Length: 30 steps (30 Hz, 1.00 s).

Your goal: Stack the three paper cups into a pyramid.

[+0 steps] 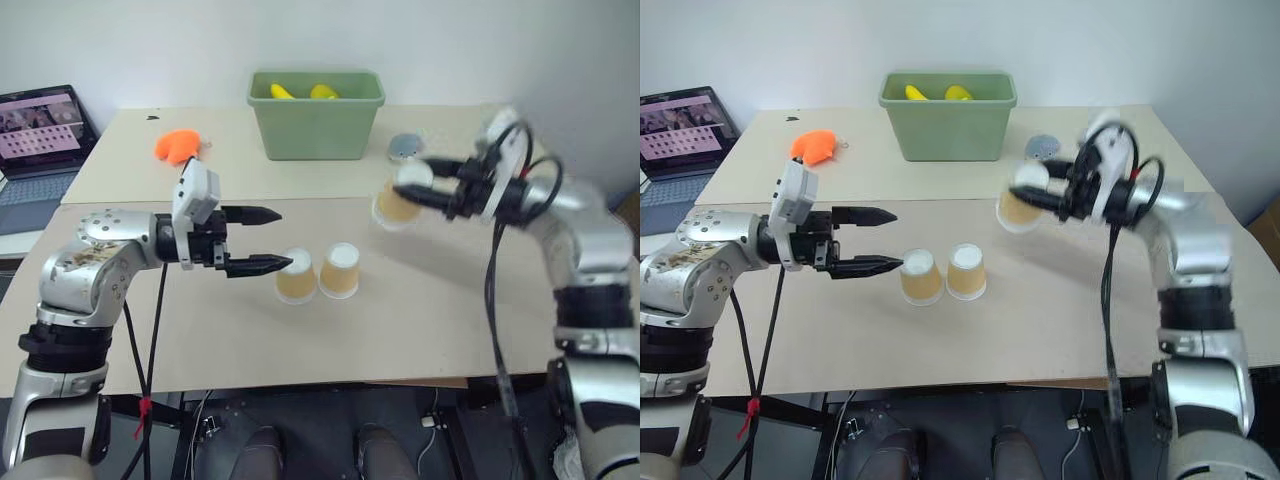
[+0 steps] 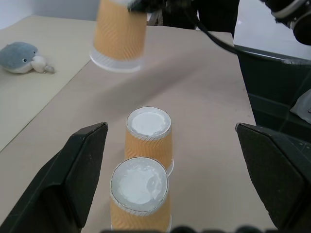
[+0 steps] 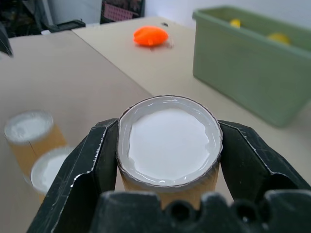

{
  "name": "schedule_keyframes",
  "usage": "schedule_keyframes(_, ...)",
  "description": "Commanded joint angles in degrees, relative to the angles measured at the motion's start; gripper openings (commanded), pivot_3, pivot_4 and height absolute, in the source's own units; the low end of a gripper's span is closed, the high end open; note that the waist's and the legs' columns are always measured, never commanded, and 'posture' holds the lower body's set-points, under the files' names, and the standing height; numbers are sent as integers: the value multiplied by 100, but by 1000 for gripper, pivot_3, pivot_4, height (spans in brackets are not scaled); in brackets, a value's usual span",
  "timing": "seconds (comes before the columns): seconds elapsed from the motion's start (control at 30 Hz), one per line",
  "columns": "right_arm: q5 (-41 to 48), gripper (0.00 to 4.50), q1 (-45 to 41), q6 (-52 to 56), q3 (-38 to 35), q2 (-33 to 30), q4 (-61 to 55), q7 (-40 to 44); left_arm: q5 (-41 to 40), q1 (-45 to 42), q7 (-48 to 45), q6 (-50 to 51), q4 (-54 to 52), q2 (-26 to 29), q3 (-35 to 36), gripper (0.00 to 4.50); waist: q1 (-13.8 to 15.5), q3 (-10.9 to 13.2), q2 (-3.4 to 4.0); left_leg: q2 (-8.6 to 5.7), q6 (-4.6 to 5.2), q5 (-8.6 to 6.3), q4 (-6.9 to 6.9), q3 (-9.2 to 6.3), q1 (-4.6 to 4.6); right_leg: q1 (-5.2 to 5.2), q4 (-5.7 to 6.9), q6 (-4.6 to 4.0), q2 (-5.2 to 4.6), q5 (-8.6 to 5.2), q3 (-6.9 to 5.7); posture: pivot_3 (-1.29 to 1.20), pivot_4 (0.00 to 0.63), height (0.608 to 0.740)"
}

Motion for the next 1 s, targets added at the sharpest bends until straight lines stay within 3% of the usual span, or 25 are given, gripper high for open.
schedule_keyframes(0.03, 231, 2774, -903, 594, 222, 237, 482, 422, 13, -127, -48, -168, -64, -6, -21, 4500, -15, 0, 0, 0, 0, 0, -3, -2, 0, 1, -1, 0, 0, 0, -1, 0, 150, 732)
schedule_keyframes(0.37, -132, 2774, -1688, 908, 1334, 943, 782, 1310, 40, -228, -117, -210, 22, 1, -66, 4500, -2, 1, 1, -3, 0, 0, 0, -6, -18, -13, 9, -1, -3, 1, -6, 0, 150, 732)
schedule_keyframes(1.0, -697, 2774, -934, 166, 1735, 1328, 1130, 1626, -179, 291, 117, 61, -501, 463, 384, 4500, 24, 1, 2, -2, -1, 1, 4, -11, -27, -20, 9, -1, -3, 1, -13, 0, 150, 732)
